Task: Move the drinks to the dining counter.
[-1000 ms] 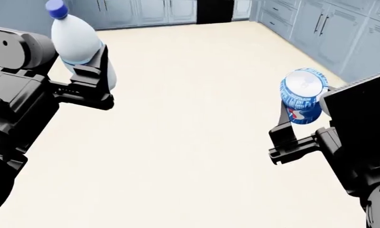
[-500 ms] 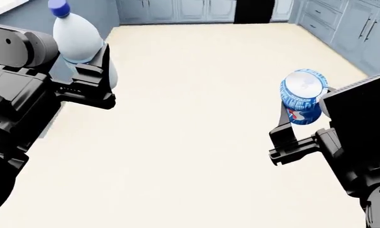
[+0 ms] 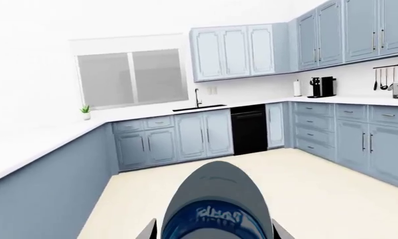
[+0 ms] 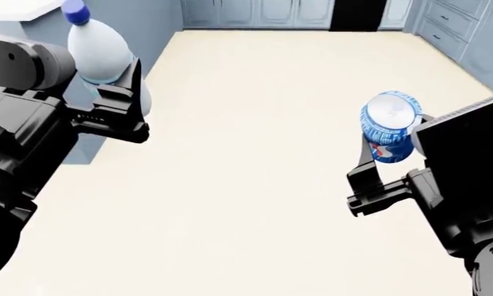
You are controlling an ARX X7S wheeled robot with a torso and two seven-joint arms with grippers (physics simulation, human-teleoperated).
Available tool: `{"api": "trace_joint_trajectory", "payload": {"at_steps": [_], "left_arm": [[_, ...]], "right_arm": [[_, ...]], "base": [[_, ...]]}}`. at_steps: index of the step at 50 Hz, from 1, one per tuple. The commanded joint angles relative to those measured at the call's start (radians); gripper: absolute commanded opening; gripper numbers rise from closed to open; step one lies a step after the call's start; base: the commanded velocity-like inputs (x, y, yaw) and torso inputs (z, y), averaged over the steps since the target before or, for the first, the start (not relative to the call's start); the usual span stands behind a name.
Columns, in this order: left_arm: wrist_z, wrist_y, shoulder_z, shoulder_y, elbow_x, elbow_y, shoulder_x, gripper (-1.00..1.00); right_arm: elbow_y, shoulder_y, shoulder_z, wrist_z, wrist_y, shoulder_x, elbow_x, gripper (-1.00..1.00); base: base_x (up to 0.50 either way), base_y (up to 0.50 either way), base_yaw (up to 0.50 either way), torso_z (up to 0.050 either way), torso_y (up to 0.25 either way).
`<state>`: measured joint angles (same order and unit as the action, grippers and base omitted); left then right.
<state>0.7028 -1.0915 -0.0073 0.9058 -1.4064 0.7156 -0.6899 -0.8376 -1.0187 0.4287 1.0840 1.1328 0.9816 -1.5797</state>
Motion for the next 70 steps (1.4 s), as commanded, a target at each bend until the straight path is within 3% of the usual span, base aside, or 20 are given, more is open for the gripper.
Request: {"api": "trace_joint_trajectory", "payload": {"at_steps": [1,14,31,40,70], "left_arm": [[-0.004,0.020,-0.010,-0.016,0.013,0.001,-0.003,-1.00],[-0.023,0.032,-0.002,-0.029,0.038,-0.005,-0.002,-1.00],[-0.040,0.050,-0.001,-0.054,0.060,-0.008,-0.006,-1.00],[-0.056,0.062,0.005,-0.074,0.082,-0.007,-0.004,-1.00],[-0.053,0.070,0.011,-0.072,0.074,-0.006,-0.014,-1.00]], "right_arm": [[-0.008,0.003,-0.005,-0.026,0.001,-0.002,0.038,-1.00],[-0.009,0.018,-0.002,-0.050,-0.013,-0.004,0.065,-1.00],[0.009,0.017,0.012,-0.026,-0.007,-0.001,0.040,-1.00],[0.008,0.119,-0.053,-0.057,-0.112,0.041,0.033,-1.00],[0.017,0.080,-0.013,0.013,-0.056,0.037,0.046,-1.00]], "base": [[0.00,0.17,0.00,0.000,0.000],[0.03,0.21,0.00,0.001,0.000],[0.36,0.46,0.00,0.000,0.002],[0.33,0.50,0.00,0.000,0.002],[-0.16,0.50,0.00,0.000,0.002]]}}
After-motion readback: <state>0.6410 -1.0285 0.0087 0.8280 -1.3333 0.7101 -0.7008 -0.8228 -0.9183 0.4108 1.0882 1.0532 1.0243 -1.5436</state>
